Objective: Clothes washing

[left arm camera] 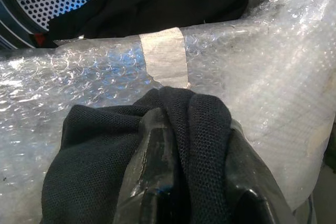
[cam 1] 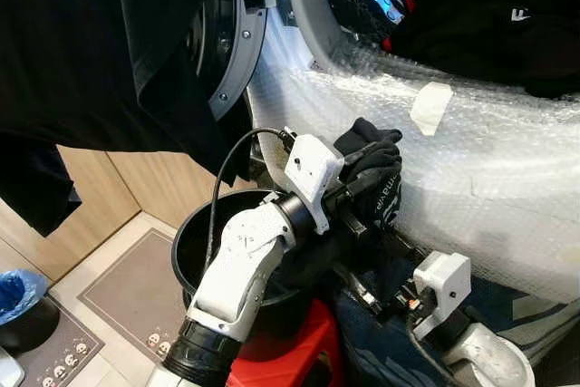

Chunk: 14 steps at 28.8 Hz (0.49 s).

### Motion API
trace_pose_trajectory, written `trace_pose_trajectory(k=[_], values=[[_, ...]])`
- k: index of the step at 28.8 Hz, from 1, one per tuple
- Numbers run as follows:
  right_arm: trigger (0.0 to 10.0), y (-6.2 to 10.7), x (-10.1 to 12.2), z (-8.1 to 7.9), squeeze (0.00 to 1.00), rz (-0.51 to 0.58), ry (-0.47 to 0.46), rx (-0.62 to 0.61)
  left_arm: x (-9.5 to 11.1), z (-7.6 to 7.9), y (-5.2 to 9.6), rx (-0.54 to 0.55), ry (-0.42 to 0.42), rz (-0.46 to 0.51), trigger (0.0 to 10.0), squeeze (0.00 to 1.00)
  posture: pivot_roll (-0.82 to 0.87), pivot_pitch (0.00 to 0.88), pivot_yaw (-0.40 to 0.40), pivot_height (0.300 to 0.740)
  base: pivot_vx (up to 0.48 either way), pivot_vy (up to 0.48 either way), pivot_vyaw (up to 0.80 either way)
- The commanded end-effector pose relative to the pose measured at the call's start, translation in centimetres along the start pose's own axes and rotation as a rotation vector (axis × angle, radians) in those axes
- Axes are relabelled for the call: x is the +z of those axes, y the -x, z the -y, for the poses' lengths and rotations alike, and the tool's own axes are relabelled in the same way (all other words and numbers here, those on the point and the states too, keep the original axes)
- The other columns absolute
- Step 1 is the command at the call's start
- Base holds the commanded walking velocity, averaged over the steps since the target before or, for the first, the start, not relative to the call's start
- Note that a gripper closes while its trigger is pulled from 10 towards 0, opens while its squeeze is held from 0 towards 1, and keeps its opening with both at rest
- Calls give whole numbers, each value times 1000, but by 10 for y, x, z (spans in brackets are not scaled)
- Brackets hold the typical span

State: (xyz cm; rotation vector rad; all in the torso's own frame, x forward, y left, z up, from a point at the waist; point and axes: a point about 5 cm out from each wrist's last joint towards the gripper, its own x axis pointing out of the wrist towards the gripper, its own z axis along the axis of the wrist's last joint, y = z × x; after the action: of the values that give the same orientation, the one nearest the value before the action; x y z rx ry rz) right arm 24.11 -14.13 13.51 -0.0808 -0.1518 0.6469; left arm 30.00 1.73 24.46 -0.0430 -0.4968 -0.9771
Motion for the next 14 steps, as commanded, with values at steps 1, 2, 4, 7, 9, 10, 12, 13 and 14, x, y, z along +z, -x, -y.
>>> trace_pose_trajectory(k=[1, 2, 4, 7, 9, 10, 12, 13, 14], values=[[10000, -8, 0, -8, 0, -4, 20, -16, 20, 6, -17, -60, -23, 78, 10000, 0, -155, 51, 153, 740, 0, 0, 0], [10000, -8, 0, -8, 0, -4, 20, -16, 20, 6, -17, -60, -23, 78, 10000, 0, -155, 51, 153, 740, 0, 0, 0], [10000, -15, -2, -9, 0, -14, 33, -90, 22, 8, -24, -83, -13, 91, 10000, 0, -162, 53, 162, 740, 0, 0, 0], [10000, -22, -6, -12, 0, -37, 36, -152, 24, 11, -30, -104, -6, 99, 10000, 0, -165, 54, 170, 740, 0, 0, 0], [10000, -23, -6, -13, 0, -39, 33, -161, 24, 12, -31, -107, -4, 102, 10000, 0, -165, 54, 170, 740, 0, 0, 0], [10000, -25, -5, -17, 0, -24, 20, -152, 25, 14, -34, -117, -1, 109, 10000, 0, -170, 56, 179, 740, 0, 0, 0], [10000, -26, -5, -17, 0, -25, 19, -166, 25, 14, -35, -120, 2, 112, 10000, 0, -174, 58, 183, 740, 0, 0, 0], [10000, -27, -5, -17, 0, -24, 18, -188, 26, 16, -37, -123, 5, 118, 10000, 0, -175, 59, 184, 740, 0, 0, 0], [10000, -28, -5, -17, 0, -26, 14, -217, 26, 17, -40, -124, 10, 125, 10000, 0, -177, 59, 188, 740, 0, 0, 0]])
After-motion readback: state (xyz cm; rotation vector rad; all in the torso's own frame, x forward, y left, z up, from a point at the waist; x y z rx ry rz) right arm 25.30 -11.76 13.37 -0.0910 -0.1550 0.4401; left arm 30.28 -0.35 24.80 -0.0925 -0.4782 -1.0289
